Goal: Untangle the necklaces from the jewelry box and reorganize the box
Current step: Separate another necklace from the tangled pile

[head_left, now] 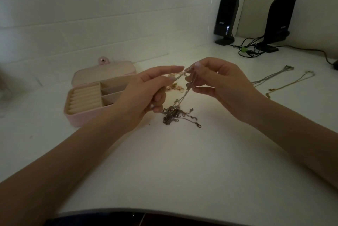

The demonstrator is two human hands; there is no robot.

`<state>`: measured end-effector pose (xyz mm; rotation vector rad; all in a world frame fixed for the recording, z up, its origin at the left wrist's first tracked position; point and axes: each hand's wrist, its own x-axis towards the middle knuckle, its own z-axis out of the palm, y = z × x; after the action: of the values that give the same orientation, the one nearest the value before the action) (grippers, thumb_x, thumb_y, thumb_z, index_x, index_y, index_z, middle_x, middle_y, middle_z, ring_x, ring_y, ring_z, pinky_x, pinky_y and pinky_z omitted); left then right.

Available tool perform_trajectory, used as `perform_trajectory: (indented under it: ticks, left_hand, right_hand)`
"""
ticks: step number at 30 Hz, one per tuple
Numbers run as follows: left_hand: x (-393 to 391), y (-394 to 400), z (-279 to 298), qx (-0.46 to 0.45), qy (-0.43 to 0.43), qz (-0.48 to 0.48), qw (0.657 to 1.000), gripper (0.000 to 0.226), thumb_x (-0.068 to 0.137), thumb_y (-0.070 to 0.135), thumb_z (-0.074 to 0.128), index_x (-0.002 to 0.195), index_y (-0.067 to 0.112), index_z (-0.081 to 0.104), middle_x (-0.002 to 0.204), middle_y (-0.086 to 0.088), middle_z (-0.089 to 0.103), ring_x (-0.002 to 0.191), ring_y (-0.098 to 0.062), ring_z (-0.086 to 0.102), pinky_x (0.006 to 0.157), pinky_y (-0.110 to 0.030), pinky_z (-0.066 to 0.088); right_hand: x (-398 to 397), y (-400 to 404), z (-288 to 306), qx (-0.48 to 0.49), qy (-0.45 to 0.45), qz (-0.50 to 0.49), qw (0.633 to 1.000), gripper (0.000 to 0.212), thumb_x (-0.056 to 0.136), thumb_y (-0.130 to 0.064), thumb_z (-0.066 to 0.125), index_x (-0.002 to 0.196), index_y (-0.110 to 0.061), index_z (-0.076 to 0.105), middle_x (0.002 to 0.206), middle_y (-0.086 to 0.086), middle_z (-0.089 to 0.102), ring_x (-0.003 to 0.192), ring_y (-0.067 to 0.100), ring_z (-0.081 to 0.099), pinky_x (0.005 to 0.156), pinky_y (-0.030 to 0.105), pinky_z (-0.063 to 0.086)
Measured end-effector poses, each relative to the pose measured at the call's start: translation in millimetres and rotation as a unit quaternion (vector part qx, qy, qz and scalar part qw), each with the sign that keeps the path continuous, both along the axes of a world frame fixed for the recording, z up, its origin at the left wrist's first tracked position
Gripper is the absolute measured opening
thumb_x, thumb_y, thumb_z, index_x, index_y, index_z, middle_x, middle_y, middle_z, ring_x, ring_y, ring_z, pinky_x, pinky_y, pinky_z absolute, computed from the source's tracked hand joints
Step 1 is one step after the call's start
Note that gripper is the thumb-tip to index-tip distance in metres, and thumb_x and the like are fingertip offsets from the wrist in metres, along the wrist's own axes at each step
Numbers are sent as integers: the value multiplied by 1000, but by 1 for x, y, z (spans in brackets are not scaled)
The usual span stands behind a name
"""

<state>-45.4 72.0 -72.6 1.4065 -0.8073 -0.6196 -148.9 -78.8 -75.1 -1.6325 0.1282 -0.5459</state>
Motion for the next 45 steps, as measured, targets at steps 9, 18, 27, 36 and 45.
perform_trajectory:
  ticks: [9, 18, 27, 36, 45]
  left_hand:
    - [-1, -3, -8, 11, -107, 85, 991, 17, 85, 10, 66, 70, 15, 61, 39, 4, 36, 32, -9, 28, 37, -15, 26]
    - [3, 2, 3, -47, 91, 6, 995, 29, 89, 3, 33, 86, 6, 61, 64, -2, 61, 46, -10, 48, 38, -17, 36]
    - [-3, 1, -2, -33, -55, 44, 997, 13, 89, -3, 55, 89, 8, 61, 62, 4, 67, 43, -7, 52, 35, -15, 31]
    - [-5, -1, -6, -42, -105, 44, 993, 6, 80, 7, 67, 79, 10, 63, 54, 6, 61, 40, -7, 50, 34, -15, 30]
    - [-3, -2, -7, 13, -107, 36, 994, 20, 76, 28, 66, 80, 9, 63, 63, 1, 66, 47, -11, 58, 38, -18, 40]
  right_hand:
    - [-1, -3, 4, -18, 5, -46, 999, 23, 97, -21, 53, 89, -6, 68, 63, 0, 49, 56, 8, 46, 56, 18, 43]
    - [-3, -8, 8, 134, 35, -1, 990, 33, 99, -24, 46, 67, -15, 48, 54, -5, 45, 53, 10, 42, 58, 24, 37]
    - [-4, -12, 1, -141, 81, -43, 986, 33, 83, -41, 64, 63, -15, 65, 64, 8, 63, 62, 14, 55, 70, 27, 47]
    - [0, 5, -9, -220, -5, 4, 976, 17, 78, -30, 72, 88, -17, 68, 77, -7, 69, 74, 21, 64, 72, 25, 51]
    - [-2, 8, -5, -198, -24, -2, 980, 15, 83, -22, 70, 83, -7, 66, 74, -2, 69, 70, 13, 64, 69, 19, 51]
